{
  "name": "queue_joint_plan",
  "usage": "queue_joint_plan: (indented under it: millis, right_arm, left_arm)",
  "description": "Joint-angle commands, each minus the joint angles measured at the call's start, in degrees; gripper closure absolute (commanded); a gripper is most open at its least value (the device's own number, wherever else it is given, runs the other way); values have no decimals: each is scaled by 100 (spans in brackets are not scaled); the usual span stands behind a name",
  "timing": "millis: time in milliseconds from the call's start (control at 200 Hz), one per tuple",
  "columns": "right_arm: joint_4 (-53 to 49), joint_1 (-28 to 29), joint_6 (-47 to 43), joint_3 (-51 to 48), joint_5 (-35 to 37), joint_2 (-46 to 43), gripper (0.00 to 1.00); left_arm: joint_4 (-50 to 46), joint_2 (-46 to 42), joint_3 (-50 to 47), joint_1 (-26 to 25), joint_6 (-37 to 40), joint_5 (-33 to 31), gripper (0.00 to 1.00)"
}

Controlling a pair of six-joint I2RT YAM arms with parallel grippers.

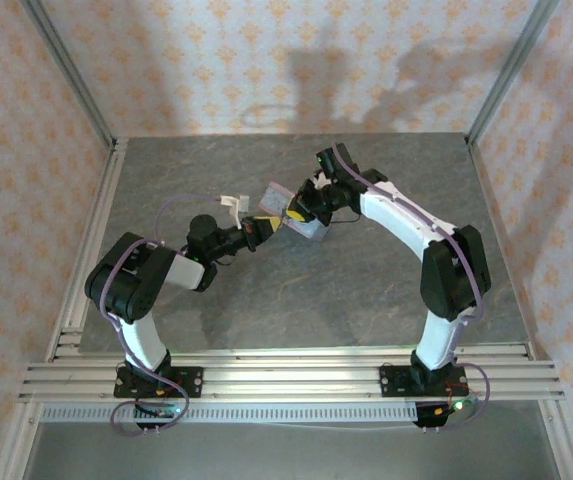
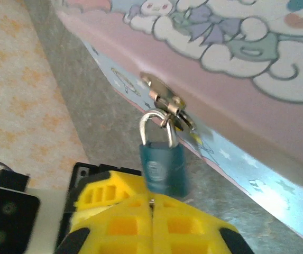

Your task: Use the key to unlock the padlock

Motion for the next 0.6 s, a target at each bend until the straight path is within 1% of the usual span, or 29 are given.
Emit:
queue_joint_plan:
  millis: [0,140,215,330,375,465,495,525,595]
  right_arm:
    - [190,1,70,-10,-205,-282,100]
    - [47,1,-31,28,-101,-258,100]
    - [-204,6,-244,128,141,-234,100]
    - [-535,70,-619,212,650,-243,100]
    - [-687,130,-782,260,882,-250,100]
    - [-1133,358,-1306,468,1613,-279,100]
    - [-1296,499,-1510,530,1979,-285,100]
    - [-1420,645,-1690,565,2284,-296,100]
    - [-1496,1018,-1988,538,2841,-333,95]
  left_arm:
    - [307,22,129,-38,160,-39,100]
    - [283,35,59,-37,136,-124,100]
    - [245,72,-54,-29,162,-251,100]
    - [242,239,-157,-19,230,-282,100]
    - [236,227,-220,-13,242,-304,100]
    - [14,-24,-393,23,344,-451,100]
    - [-198,-162,-452,42,354,-525,100]
    - [-448,-335,-503,60,607,-602,100]
    - [-1170,-802,-600,110,907,-780,100]
